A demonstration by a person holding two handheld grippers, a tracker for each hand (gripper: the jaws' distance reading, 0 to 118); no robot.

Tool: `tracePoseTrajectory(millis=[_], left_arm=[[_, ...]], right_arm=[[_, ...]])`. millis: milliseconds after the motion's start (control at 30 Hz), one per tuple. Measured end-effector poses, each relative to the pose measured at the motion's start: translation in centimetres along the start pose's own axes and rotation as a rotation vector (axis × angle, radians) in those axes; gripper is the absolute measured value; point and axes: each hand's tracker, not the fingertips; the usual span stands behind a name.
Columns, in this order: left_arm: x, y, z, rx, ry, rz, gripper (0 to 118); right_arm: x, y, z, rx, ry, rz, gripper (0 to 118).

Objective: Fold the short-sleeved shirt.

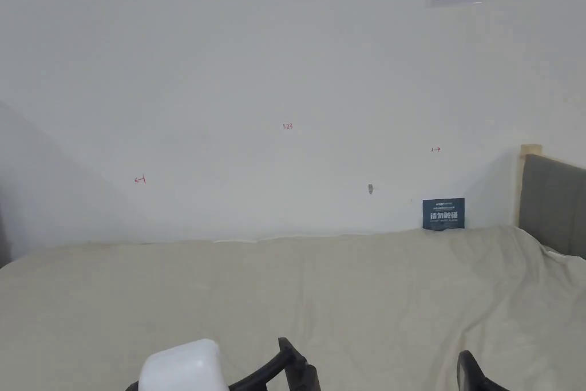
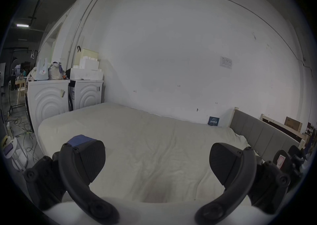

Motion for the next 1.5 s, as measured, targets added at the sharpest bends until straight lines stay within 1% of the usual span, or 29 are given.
tracePoseTrajectory(millis=[167,300,400,467,567,667,833,1000,1333,1500], left_arm=[[0.1,0.3,-0.2,-0.066,-0.07,0.045,118],[0.4,0.3,-0.5,-0.086,-0.043,0.047,118],[0.3,0.0,-0.5,-0.086,-0.053,0.046,118],[0.4,-0.1,-0.9,-0.114,-0.032,0.018,118],[-0.1,0.0,-1.0,-0.135,-0.05,0.065,118],[-1.0,-0.1,-1.1,-0.149,-0.139,0.154,118],[-0.9,0.0,-1.7,-0.166,-0.057,0.112,118],[-1.4,0.0,-1.6,-0.174,-0.079,0.13,118],[-1.4,-0.1,-1.5,-0.175,-0.067,0.122,118],[-1.3,0.1,-1.6,-0.171,-0.054,0.112,118]], right_arm=[[0.2,0.0,-0.3,-0.012,-0.003,-0.022,118],[0.3,0.0,-0.3,-0.015,-0.008,-0.036,118],[0.4,0.0,-0.4,-0.016,-0.009,-0.036,118],[0.4,0.0,-0.4,-0.016,-0.011,-0.036,118],[0.6,0.0,-0.3,-0.016,-0.011,-0.046,118],[0.6,0.2,-0.3,-0.017,-0.012,-0.053,118],[0.7,0.2,-0.3,-0.016,-0.016,-0.056,118],[0.6,0.2,-0.2,-0.019,-0.012,-0.051,118],[0.5,0.0,-0.2,-0.027,-0.01,-0.046,118],[0.6,0.2,-0.2,-0.026,-0.004,-0.06,118]])
